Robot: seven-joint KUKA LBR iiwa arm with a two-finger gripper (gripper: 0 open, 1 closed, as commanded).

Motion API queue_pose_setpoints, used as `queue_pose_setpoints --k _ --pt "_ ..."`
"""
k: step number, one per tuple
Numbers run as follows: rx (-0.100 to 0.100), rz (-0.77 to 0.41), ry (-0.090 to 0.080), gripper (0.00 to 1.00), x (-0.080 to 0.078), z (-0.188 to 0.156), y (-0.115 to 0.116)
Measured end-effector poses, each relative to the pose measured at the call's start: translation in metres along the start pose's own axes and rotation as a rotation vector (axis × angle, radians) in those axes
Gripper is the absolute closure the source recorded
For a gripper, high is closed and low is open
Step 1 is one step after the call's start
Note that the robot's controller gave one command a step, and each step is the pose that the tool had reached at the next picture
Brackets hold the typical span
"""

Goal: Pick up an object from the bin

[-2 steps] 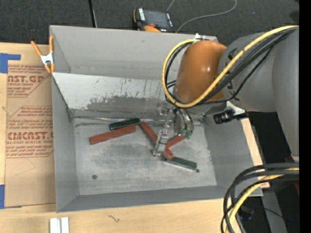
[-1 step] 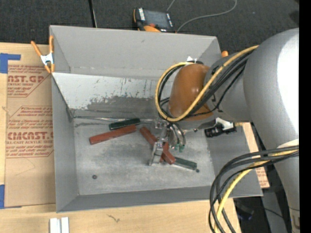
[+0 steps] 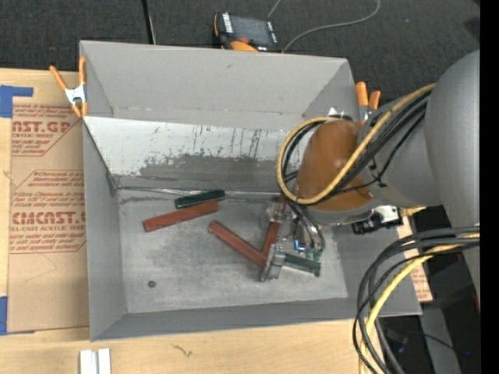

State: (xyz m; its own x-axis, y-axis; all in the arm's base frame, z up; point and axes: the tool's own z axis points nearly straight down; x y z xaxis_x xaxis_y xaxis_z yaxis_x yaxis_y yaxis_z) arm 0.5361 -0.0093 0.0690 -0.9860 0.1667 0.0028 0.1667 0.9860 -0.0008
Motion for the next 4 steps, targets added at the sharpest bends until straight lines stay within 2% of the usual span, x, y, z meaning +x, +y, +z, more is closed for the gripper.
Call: queue_pose_setpoints --k 1,2,3,4 --pt "-0.001 -0.002 -0.002 1.0 -0.001 0.0 0.003" --pt "-0.003 -0.008 -0.012 1.0 -0.01 -0.086 0.004" --pt "-0.002 -0.009 -0.004 0.0 -0.008 -0.081 0.004" --pt "0.002 -0.038 -0.002 0.0 -0.057 0.003 -0.061"
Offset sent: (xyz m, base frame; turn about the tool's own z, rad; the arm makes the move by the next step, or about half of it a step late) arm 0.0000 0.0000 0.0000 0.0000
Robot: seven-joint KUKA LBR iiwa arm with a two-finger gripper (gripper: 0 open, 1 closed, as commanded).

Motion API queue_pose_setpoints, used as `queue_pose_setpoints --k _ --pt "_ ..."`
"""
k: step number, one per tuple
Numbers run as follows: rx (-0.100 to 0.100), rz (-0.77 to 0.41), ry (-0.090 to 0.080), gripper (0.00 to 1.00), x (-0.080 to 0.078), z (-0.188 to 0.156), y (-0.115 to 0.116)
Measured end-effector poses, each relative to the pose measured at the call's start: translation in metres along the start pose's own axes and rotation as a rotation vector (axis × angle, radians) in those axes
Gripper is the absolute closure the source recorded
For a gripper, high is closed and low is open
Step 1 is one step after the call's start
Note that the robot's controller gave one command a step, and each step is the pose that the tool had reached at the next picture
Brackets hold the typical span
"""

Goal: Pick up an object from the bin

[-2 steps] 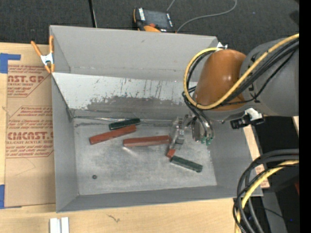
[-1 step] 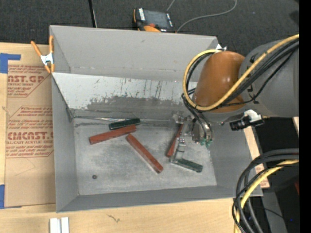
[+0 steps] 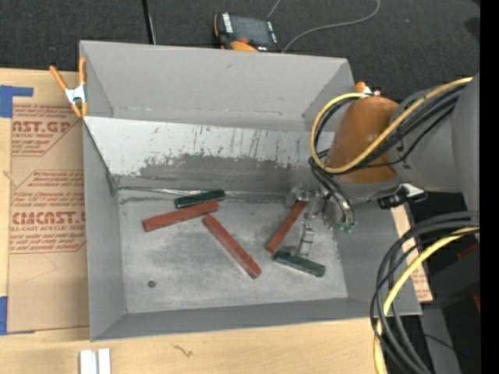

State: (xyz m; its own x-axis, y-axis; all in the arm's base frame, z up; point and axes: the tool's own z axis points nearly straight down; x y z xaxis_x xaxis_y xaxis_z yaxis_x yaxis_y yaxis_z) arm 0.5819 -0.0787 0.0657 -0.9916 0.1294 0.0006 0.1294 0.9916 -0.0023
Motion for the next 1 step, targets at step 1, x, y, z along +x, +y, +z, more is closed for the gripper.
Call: queue_pose_setpoints --k 1 --pt "-0.002 -0.004 -0.003 1.0 -0.0002 -0.0046 0.004"
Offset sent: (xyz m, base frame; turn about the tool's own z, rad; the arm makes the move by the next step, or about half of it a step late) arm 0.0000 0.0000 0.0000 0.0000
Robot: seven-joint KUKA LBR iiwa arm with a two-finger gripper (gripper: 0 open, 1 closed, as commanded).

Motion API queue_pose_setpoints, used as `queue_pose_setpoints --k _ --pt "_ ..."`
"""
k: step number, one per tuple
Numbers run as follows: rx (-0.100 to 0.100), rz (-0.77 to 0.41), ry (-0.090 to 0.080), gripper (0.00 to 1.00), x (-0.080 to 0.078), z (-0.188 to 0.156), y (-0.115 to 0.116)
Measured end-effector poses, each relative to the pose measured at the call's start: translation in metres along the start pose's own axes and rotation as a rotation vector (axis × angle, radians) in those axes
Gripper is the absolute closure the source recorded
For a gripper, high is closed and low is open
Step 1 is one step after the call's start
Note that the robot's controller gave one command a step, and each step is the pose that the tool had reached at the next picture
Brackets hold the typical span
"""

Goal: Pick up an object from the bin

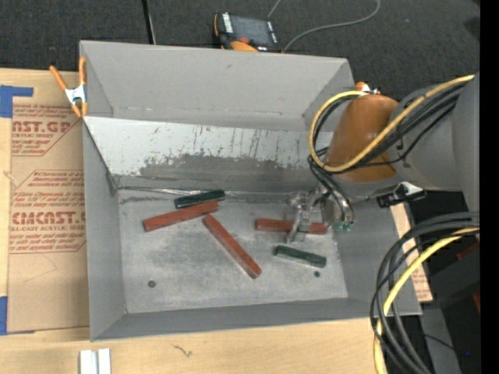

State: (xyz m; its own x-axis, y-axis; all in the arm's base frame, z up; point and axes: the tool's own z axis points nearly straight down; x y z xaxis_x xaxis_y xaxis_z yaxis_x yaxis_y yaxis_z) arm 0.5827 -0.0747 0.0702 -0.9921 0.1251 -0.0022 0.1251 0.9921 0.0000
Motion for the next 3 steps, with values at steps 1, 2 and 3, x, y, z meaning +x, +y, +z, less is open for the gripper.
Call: queue_pose_setpoints --k 1,2,3 --pt "0.001 0.031 -0.008 1.0 0.016 -0.138 -0.029" --pt "-0.002 0.084 0.003 1.0 0.017 -0.11 0.001" --pt "-0.002 0.093 -0.004 1.0 0.004 -0.145 0.019"
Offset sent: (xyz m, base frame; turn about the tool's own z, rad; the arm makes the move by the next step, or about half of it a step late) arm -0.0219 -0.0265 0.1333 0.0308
